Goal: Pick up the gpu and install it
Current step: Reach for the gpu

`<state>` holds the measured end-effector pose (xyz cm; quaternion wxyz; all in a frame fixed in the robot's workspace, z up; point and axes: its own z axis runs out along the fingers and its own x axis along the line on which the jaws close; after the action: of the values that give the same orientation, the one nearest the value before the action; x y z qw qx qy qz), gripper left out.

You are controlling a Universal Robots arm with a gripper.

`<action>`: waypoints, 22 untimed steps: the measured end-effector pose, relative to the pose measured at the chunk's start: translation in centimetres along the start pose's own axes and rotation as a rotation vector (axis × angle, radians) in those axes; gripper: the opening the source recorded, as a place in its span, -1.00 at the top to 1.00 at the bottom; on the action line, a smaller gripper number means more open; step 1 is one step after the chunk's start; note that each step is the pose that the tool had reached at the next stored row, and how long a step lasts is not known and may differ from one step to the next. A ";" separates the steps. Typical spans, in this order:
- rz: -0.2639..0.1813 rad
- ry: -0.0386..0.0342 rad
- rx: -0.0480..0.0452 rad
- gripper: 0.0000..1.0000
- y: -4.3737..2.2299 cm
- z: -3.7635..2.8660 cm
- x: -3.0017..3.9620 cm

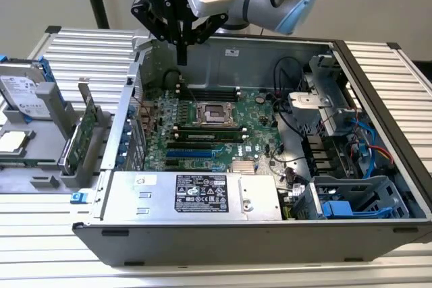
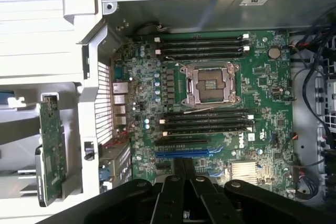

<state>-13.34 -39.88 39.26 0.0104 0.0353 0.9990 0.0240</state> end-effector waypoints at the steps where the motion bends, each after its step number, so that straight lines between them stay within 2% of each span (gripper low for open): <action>1: 0.000 0.0000 0.0000 1.00 -0.01 0.00 0.13; 22: 0.000 0.0000 0.0000 1.00 -0.20 -0.07 2.89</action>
<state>-16.24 -39.88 39.26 0.0103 0.0353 0.9990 0.0240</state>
